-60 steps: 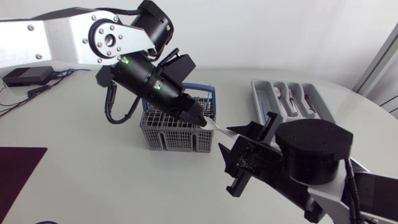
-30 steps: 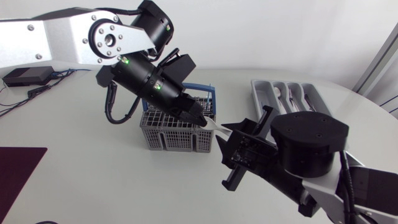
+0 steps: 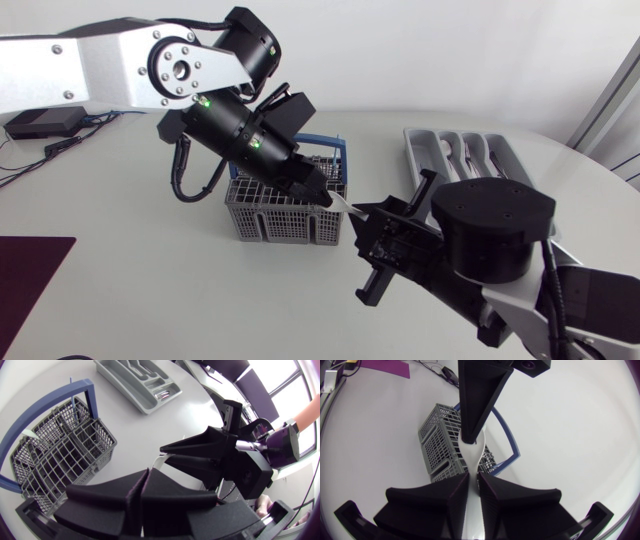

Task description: Unload the cutlery basket into the drawer organizer.

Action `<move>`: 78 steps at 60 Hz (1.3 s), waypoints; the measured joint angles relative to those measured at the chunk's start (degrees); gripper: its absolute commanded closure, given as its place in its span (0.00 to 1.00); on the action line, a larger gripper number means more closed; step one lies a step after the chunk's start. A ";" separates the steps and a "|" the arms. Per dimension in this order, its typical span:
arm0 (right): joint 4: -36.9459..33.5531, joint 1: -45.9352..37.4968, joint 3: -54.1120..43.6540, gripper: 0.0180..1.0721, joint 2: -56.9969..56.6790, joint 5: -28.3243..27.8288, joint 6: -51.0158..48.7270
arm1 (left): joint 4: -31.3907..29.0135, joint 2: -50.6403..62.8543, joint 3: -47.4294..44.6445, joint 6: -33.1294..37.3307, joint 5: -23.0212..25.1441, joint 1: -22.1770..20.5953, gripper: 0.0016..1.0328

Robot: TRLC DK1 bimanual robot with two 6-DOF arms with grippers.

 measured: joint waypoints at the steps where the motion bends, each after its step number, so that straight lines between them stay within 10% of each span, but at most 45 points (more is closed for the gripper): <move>1: -0.07 0.00 0.02 0.88 0.00 0.00 0.00 | 0.00 0.00 0.00 0.00 0.00 0.00 0.82; 51: -1.62 0.00 0.15 0.94 -0.07 -0.04 -0.42 | 0.26 -0.11 -0.24 -1.53 -0.04 -1.51 0.69; 71: -5.84 -0.07 -0.87 0.94 -3.32 -1.22 -0.37 | 0.96 -3.54 0.79 -3.06 0.17 -0.96 0.15; 78: -11.63 -3.48 -2.01 0.94 -7.41 -7.74 -0.37 | 2.21 -5.49 2.64 -3.23 0.13 1.20 0.10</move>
